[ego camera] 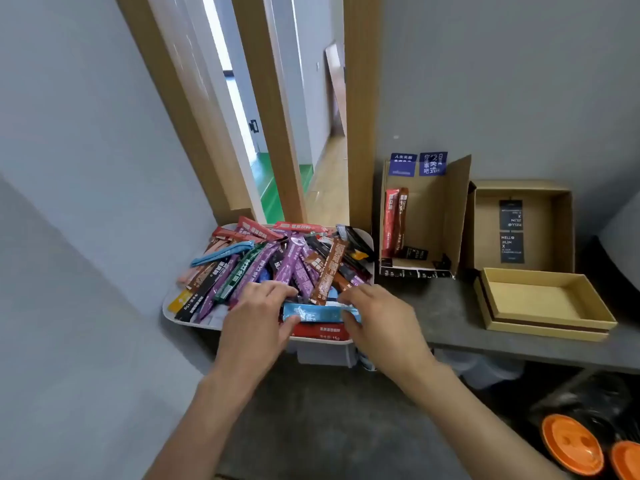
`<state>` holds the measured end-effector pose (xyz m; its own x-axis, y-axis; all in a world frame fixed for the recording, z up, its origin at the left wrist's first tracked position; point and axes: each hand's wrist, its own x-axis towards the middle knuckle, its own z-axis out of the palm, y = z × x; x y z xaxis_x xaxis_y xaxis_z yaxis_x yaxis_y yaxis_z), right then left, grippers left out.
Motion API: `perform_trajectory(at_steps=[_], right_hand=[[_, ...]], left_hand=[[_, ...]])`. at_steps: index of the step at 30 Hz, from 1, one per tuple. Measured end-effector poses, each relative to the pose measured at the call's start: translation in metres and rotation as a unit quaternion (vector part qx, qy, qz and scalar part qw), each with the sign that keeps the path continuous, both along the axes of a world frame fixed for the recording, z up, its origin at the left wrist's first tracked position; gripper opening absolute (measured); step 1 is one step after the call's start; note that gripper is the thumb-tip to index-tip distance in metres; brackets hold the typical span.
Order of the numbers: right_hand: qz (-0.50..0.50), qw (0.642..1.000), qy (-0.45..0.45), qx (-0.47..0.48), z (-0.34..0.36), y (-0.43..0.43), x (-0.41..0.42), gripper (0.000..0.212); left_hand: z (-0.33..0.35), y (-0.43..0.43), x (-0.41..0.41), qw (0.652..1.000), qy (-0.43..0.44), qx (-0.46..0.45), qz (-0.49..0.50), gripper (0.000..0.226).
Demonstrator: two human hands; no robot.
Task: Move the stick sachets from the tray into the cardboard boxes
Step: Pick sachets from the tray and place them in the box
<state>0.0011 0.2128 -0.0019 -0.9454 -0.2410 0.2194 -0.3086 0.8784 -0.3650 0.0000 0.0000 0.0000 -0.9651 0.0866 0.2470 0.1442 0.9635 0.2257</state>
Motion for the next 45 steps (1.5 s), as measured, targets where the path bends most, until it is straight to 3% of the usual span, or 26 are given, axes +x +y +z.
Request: perform_trajectory(at_steps=[7,11,18,23,26,29,36,41,45], right_hand=[[0.065,0.998,-0.014,0.005,-0.01,-0.003,-0.021,0.031],[0.059,0.995,-0.012,-0.074,-0.009,0.006,-0.023,0.032],[0.0,0.976,0.022,-0.217,0.005,0.029,-0.022,0.027],[-0.132,0.938,0.037,-0.319,0.017,0.057,-0.029,0.029],[-0.189,0.949,0.069,-0.244,0.024,0.069,-0.045,0.025],[-0.214,0.962,0.029,-0.168,0.029,0.074,-0.065,0.035],[-0.291,0.955,-0.029,-0.058,0.03,0.062,-0.113,0.047],[-0.291,0.953,-0.055,-0.057,0.021,0.063,-0.135,0.037],[-0.305,0.945,-0.079,-0.087,0.01,0.061,-0.144,0.044]], left_hand=[[0.008,0.013,0.002,1.0,-0.014,0.005,0.001,0.041],[0.024,0.015,-0.002,0.992,-0.02,0.122,-0.007,0.031],[0.057,0.052,-0.022,0.941,0.033,0.336,0.026,0.042],[0.047,0.062,-0.047,0.98,0.029,0.191,0.047,0.031],[0.038,0.07,-0.056,0.992,0.015,0.117,0.042,0.032],[0.032,0.078,-0.064,0.995,0.008,0.09,0.04,0.03],[0.033,0.081,-0.085,0.999,0.027,0.015,0.044,0.036],[0.031,0.077,-0.1,0.999,0.021,-0.024,0.015,0.043],[0.024,0.075,-0.112,0.999,0.008,-0.038,-0.013,0.044]])
